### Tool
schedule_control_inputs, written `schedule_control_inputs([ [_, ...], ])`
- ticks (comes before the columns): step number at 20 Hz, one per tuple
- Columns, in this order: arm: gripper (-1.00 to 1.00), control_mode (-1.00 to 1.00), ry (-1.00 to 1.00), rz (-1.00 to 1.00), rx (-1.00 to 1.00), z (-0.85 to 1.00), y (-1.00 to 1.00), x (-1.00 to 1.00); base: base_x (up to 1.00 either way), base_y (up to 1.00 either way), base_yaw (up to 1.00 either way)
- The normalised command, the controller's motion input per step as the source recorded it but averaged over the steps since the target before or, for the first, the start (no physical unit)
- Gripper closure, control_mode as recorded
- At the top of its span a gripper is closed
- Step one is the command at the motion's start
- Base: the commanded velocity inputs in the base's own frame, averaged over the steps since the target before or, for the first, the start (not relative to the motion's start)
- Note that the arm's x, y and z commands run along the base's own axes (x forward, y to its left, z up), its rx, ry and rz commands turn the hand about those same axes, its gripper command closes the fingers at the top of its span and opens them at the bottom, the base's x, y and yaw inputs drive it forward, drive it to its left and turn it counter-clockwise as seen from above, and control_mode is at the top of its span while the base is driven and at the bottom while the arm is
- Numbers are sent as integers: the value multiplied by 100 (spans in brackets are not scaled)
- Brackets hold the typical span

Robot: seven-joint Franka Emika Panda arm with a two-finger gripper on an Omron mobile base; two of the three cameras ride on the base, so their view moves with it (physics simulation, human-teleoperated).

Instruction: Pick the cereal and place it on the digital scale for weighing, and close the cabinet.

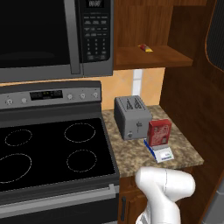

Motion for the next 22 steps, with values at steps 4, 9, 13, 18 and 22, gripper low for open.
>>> schedule_control_inputs([
  [4, -100, -100, -7, 0, 0, 6, -13, 42, 0, 0, 0],
  [9, -100, -100, -30, 16, 0, 40, 4, 13, 0, 0, 0],
  [13, -100, -100, -32, 28, 0, 58, 46, 32, 0, 0, 0],
  [18, -100, -100, -30, 31, 0, 52, 83, 40, 0, 0, 0],
  [22, -100, -100, -17, 24, -2, 18, 100, 86, 0, 0, 0],
])
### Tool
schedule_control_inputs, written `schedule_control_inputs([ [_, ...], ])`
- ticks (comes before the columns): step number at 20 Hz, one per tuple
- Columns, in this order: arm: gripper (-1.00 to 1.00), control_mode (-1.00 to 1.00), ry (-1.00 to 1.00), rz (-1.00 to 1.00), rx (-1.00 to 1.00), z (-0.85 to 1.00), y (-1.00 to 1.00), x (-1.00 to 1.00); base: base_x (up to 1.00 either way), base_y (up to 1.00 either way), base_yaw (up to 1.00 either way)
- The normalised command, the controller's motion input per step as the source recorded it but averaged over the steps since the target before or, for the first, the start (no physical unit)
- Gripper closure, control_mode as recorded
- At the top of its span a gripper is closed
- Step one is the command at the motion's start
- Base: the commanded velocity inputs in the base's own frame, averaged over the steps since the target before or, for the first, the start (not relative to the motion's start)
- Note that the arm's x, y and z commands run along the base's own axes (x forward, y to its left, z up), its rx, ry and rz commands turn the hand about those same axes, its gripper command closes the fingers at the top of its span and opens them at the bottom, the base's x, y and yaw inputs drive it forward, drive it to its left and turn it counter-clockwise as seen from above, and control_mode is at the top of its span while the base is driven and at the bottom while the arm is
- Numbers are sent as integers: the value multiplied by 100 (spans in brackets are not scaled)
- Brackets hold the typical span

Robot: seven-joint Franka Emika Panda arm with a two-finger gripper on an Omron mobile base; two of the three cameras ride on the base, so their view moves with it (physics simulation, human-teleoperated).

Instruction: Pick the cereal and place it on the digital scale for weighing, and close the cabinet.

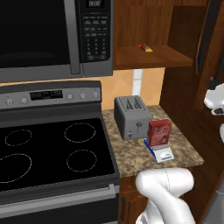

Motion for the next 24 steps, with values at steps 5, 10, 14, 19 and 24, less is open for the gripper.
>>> schedule_control_inputs([
  [5, -100, -100, -12, 14, -5, 29, 100, 95, 0, 0, 0],
  [10, -100, -100, 5, 2, -4, 37, 69, 95, 0, 0, 0],
  [14, -100, -100, 18, -11, -17, 6, 62, 94, 0, 0, 0],
  [19, -100, -100, 12, -25, -15, 1, 38, 89, 0, 0, 0],
  [24, -100, -100, 3, -15, -6, 0, 7, 92, 0, 0, 0],
])
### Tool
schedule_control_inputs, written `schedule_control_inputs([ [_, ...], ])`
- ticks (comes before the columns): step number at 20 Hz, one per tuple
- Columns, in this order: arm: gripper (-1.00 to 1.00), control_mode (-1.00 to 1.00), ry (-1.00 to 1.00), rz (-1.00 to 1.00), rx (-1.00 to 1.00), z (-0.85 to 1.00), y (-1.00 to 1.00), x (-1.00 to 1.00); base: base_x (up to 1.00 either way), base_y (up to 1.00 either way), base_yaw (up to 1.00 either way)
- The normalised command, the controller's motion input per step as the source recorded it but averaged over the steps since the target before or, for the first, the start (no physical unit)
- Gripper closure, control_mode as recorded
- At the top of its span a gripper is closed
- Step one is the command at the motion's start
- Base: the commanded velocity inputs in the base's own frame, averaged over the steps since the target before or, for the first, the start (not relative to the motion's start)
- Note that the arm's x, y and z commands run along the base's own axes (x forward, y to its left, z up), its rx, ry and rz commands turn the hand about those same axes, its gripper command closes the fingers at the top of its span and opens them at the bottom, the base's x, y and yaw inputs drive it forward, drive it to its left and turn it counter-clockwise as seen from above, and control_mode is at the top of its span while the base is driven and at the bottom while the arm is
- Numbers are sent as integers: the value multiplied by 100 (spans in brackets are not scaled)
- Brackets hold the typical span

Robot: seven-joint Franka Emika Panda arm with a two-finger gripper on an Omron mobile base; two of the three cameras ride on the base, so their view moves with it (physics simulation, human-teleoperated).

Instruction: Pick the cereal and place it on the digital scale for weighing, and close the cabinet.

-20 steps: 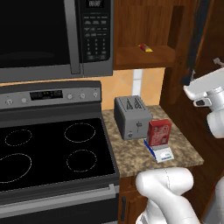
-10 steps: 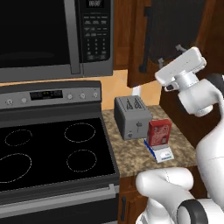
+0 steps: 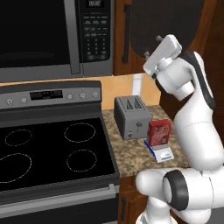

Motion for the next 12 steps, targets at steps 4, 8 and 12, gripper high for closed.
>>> schedule_control_inputs([
  [4, -100, -100, -4, -2, 0, -2, -9, 57, 0, 0, 0],
  [8, -100, -100, -4, 0, 0, -10, -8, 77, 0, 0, 0],
  [12, -100, -100, -3, 0, 0, -11, -4, 78, 0, 0, 0],
])
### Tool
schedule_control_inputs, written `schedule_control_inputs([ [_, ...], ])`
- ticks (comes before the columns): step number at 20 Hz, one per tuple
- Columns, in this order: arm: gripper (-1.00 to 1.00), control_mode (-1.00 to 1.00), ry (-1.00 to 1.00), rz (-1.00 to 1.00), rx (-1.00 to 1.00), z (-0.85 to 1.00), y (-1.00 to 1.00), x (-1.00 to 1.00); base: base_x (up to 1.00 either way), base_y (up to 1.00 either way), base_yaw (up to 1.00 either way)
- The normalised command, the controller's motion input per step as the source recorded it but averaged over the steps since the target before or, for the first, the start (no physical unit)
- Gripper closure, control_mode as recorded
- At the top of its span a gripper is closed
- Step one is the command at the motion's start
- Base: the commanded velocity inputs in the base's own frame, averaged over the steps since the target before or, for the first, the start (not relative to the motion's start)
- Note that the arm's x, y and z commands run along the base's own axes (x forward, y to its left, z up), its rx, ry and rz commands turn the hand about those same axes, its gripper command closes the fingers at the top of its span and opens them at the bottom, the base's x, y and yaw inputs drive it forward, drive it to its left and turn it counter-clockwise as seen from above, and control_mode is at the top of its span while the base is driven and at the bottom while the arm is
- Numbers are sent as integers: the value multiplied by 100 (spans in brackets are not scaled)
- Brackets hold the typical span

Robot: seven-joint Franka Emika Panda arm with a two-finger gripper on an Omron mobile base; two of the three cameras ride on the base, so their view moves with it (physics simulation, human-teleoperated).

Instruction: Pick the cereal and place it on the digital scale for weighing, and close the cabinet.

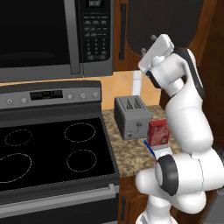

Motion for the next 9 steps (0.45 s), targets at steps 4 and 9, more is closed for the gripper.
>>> schedule_control_inputs([
  [4, -100, -100, 0, -2, 0, -4, -3, 57, 0, 0, 0],
  [9, -100, -100, 0, -5, 0, -1, -3, 63, 0, 0, 0],
])
